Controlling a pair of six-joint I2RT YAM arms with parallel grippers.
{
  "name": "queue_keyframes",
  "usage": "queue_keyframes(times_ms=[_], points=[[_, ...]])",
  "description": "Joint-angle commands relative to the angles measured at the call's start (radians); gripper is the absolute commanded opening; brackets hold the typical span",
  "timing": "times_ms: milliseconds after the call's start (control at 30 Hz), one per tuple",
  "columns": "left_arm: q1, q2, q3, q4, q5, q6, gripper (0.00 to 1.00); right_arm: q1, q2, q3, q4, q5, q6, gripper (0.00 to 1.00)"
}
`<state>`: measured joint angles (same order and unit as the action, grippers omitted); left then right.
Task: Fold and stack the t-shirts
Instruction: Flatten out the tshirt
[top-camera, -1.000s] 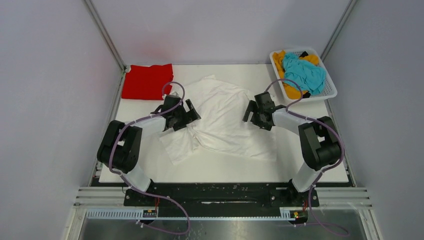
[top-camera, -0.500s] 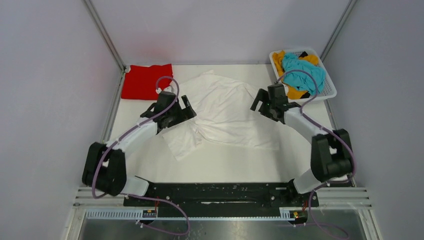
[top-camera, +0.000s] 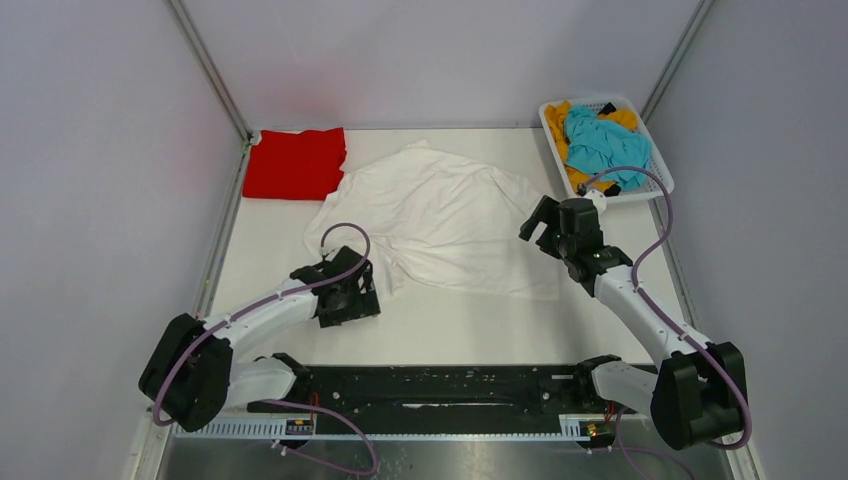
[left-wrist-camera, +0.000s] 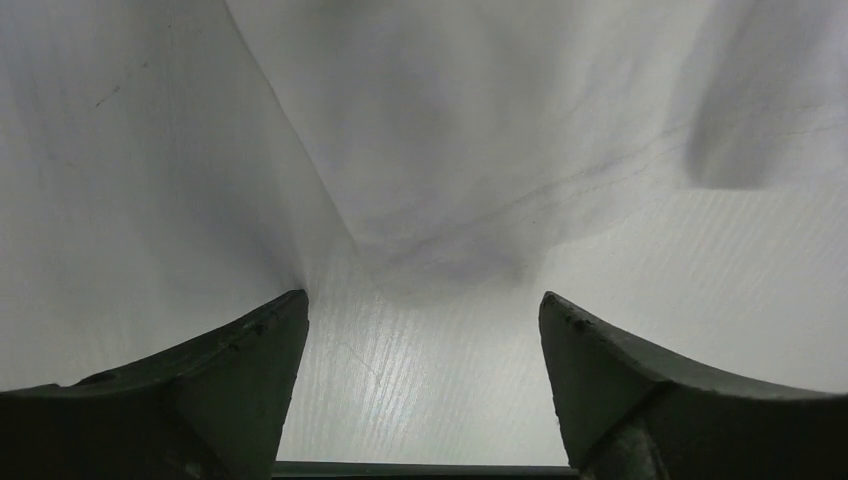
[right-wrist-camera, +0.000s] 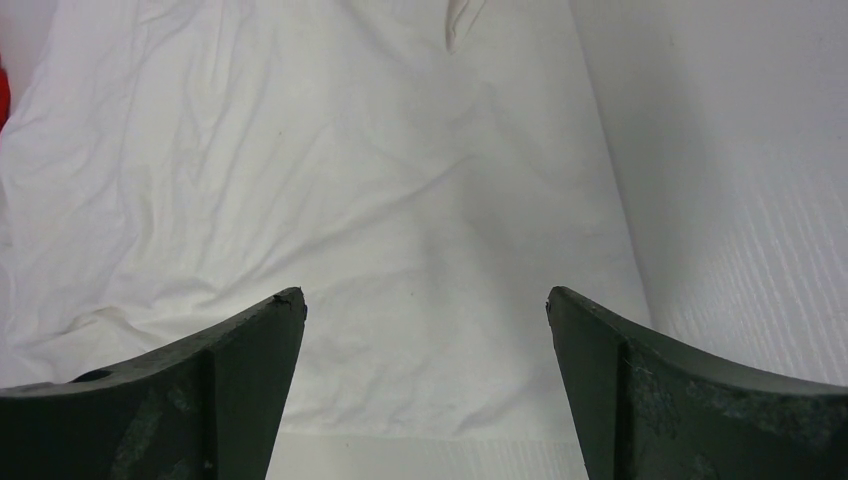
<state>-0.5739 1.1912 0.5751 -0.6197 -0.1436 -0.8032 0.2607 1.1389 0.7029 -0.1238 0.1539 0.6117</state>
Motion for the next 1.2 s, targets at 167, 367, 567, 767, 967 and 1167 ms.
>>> queue_keyframes(times_ms=[167,367,567,767,967,1167], points=[[-0.042,0.118,0.049,0.015,-0.094,-0.024,0.70,-0.001,0.019,0.022,-0.029,0.039,-0.002,1.00],[-0.043,0.211,0.065,0.087,-0.078,0.000,0.55,-0.001,0.022,0.026,-0.035,0.031,-0.011,0.99],[-0.044,0.274,0.063,0.135,-0.049,0.000,0.00,-0.001,0.005,0.030,-0.085,0.058,-0.018,0.99],[-0.044,0.179,0.058,0.095,-0.105,0.020,0.00,-0.001,-0.017,0.029,-0.227,0.120,0.023,0.99],[-0.044,0.083,0.051,0.102,-0.134,0.033,0.00,-0.006,-0.027,-0.001,-0.342,0.168,0.055,0.99],[-0.044,0.010,0.009,0.152,-0.166,0.030,0.00,-0.009,0.008,-0.073,-0.409,0.146,0.058,0.95]])
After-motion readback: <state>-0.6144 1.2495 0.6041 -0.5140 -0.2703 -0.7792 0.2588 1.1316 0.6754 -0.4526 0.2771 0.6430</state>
